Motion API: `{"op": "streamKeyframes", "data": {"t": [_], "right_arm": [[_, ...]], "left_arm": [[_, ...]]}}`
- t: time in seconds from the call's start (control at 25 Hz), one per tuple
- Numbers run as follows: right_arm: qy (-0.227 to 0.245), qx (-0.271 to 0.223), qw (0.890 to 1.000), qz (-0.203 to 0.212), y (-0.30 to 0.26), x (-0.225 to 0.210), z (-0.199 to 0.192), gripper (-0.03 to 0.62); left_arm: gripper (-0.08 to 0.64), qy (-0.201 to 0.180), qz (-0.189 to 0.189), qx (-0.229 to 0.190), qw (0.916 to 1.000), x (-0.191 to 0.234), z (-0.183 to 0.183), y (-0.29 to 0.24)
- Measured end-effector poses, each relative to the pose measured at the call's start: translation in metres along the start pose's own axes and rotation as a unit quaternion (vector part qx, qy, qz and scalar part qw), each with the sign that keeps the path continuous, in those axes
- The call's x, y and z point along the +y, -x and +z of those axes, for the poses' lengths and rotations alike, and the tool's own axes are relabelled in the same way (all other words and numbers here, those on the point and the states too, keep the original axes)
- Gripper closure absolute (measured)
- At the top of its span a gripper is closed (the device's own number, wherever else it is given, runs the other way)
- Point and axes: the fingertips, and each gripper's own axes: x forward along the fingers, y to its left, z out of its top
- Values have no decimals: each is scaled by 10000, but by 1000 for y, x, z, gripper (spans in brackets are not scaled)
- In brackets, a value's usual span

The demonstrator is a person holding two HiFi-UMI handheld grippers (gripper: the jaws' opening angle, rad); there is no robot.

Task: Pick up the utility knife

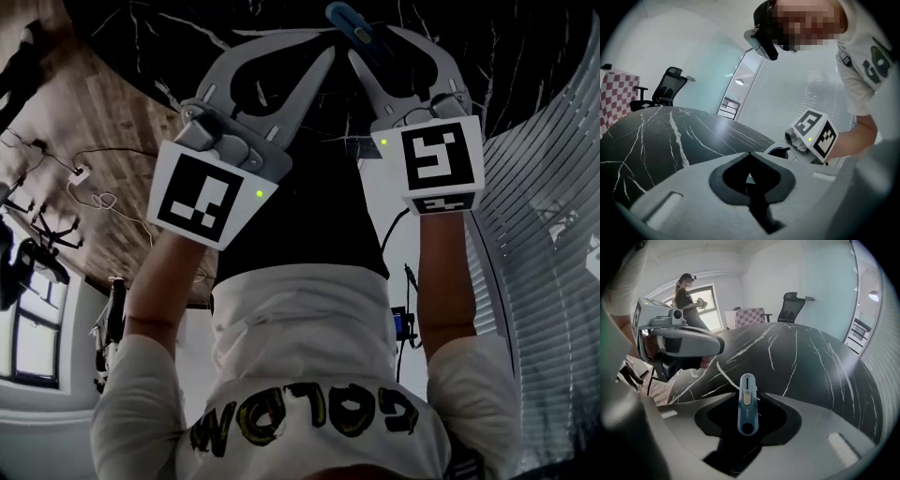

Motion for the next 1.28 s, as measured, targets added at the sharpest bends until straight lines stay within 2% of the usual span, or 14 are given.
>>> {"op": "streamKeyframes", "data": {"t": [0.16,0.4,0.6,0.76,0.88,1.04,1.16,1.28], "right_arm": [[51,291,9995,74,-12,1,-10,433],[257,345,9991,21,-13,1,-11,451],[469,457,9978,-79,-13,5,-12,462],[409,330,9984,-208,-1,2,-2,462],[320,12,9989,-341,26,0,19,462],[267,-727,9959,-465,72,0,56,462],[172,-1269,9903,-535,115,5,80,462],[85,-1842,9805,-686,156,5,108,462]], "left_arm": [[557,5,17,-47,10000,7,-3,0],[557,-36,16,-56,10000,7,-4,4],[557,-154,1,-134,9998,0,13,8],[557,-247,6,-291,9993,-10,34,15],[557,-359,4,-386,9986,-23,54,23],[557,-413,64,-582,9974,-43,89,39],[557,-339,156,-673,9970,-61,112,58],[557,-436,173,-861,9952,-78,141,72]]}}
